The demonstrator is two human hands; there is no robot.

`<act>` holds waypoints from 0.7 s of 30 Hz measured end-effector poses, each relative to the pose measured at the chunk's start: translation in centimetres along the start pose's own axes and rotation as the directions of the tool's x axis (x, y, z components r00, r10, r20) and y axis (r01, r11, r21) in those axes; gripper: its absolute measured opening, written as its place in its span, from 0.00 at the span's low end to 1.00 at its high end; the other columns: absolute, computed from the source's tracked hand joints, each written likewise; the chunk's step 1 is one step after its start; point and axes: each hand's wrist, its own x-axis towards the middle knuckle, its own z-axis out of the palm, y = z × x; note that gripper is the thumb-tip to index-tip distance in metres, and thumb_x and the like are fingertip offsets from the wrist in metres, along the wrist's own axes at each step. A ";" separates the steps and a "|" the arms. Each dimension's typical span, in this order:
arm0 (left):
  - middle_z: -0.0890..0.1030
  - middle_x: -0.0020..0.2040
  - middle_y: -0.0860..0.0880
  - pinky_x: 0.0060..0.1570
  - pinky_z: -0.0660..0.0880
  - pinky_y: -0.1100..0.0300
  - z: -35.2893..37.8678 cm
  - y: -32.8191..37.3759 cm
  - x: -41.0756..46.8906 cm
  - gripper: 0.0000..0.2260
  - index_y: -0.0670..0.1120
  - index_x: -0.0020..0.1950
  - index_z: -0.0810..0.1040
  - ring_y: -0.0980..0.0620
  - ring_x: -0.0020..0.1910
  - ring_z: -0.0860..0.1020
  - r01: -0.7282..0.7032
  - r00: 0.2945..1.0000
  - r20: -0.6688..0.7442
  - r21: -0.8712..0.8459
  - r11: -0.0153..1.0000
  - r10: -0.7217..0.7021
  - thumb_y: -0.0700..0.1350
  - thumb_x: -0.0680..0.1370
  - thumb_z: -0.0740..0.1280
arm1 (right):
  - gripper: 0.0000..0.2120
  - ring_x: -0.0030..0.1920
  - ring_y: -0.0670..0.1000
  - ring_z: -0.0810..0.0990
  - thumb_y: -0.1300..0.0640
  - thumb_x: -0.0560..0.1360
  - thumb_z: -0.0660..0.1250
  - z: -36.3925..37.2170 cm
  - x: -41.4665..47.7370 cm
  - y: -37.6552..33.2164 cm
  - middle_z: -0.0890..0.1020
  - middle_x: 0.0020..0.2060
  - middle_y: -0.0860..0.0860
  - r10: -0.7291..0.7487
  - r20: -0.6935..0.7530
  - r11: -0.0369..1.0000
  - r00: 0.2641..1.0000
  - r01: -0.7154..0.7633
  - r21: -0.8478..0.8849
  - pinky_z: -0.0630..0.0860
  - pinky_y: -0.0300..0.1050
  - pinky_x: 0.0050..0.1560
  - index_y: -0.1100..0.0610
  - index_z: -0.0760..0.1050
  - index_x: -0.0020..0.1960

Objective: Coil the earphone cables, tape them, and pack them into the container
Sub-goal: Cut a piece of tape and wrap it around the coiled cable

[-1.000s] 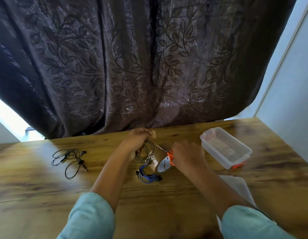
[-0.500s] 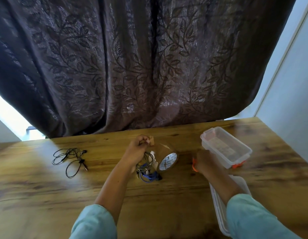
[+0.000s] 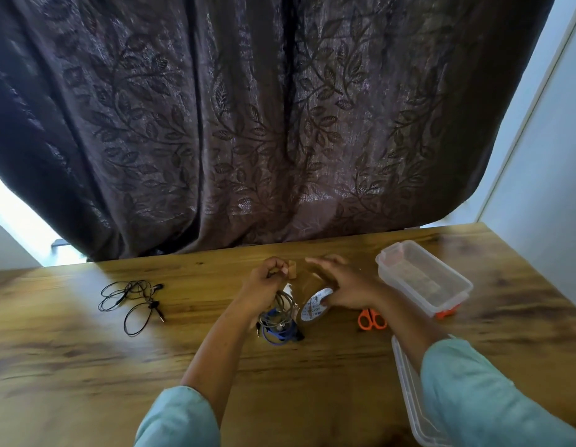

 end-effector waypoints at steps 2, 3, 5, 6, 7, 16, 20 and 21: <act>0.78 0.46 0.48 0.25 0.64 0.72 -0.2 0.2 -0.2 0.09 0.48 0.41 0.73 0.58 0.32 0.68 -0.010 1.000 0.012 0.006 1.000 0.010 0.38 0.79 0.60 | 0.38 0.71 0.54 0.64 0.62 0.70 0.73 -0.3 0.5 0.2 0.60 0.73 0.50 -0.021 0.044 1.000 0.999 0.021 0.021 0.70 0.48 0.65 0.41 0.60 0.73; 0.77 0.45 0.48 0.24 0.64 0.72 -0.3 0.2 -0.3 0.09 0.48 0.41 0.73 0.59 0.30 0.68 -0.010 1.000 0.022 0.006 1.000 0.010 0.38 0.79 0.60 | 0.36 0.70 0.53 0.65 0.61 0.70 0.73 -0.5 0.7 0.4 0.62 0.71 0.50 -0.022 0.050 1.000 0.999 0.021 0.022 0.70 0.47 0.65 0.43 0.63 0.71; 0.77 0.43 0.50 0.25 0.66 0.72 -0.5 0.2 -0.4 0.08 0.48 0.42 0.74 0.59 0.31 0.70 -0.009 0.999 0.036 0.003 1.000 0.008 0.38 0.79 0.60 | 0.33 0.67 0.51 0.68 0.61 0.69 0.74 -0.8 0.7 0.3 0.67 0.68 0.49 -0.007 0.055 1.000 0.998 0.008 -0.016 0.71 0.45 0.61 0.46 0.65 0.69; 0.77 0.42 0.51 0.26 0.67 0.72 -0.6 0.2 -0.4 0.08 0.48 0.43 0.74 0.59 0.32 0.72 -0.014 0.999 0.038 -0.003 1.000 0.014 0.38 0.79 0.60 | 0.32 0.65 0.50 0.70 0.60 0.69 0.75 -0.8 0.6 0.3 0.69 0.67 0.49 0.003 0.054 0.999 0.999 -0.001 -0.036 0.71 0.44 0.58 0.48 0.66 0.68; 0.76 0.39 0.52 0.27 0.67 0.71 -0.7 0.1 -0.4 0.08 0.47 0.44 0.74 0.60 0.32 0.72 -0.032 0.999 0.034 -0.005 0.999 0.032 0.37 0.80 0.60 | 0.32 0.63 0.50 0.71 0.60 0.68 0.75 -0.8 0.4 0.3 0.71 0.65 0.49 0.005 0.039 0.999 0.999 -0.003 -0.042 0.71 0.43 0.56 0.48 0.66 0.67; 0.78 0.45 0.47 0.34 0.69 0.71 -1.9 -0.1 -1.5 0.07 0.44 0.44 0.73 0.52 0.41 0.81 -0.180 0.983 0.026 -0.019 0.984 0.180 0.37 0.80 0.59 | 0.32 0.57 0.53 0.77 0.58 0.71 0.71 3.2 -1.5 0.7 0.68 0.66 0.51 -0.146 -0.330 0.909 0.932 -0.006 -0.418 0.75 0.42 0.46 0.49 0.58 0.68; 0.77 0.45 0.48 0.40 0.72 0.73 -2.5 0.0 -2.6 0.05 0.40 0.47 0.72 0.52 0.47 0.83 -0.173 0.983 0.046 -0.109 0.979 0.179 0.36 0.81 0.58 | 0.32 0.60 0.52 0.77 0.61 0.74 0.69 4.7 -1.9 1.4 0.63 0.71 0.53 -0.036 -0.317 0.894 0.948 -0.111 -0.433 0.78 0.42 0.52 0.52 0.56 0.72; 0.78 0.46 0.47 0.41 0.72 0.73 -2.7 0.1 -2.8 0.05 0.40 0.47 0.72 0.52 0.47 0.83 -0.187 0.980 0.053 -0.107 0.977 0.193 0.36 0.81 0.58 | 0.30 0.59 0.51 0.77 0.61 0.74 0.68 4.8 -2.0 1.3 0.65 0.70 0.53 -0.006 -0.289 0.901 0.957 -0.120 -0.418 0.78 0.42 0.52 0.52 0.58 0.71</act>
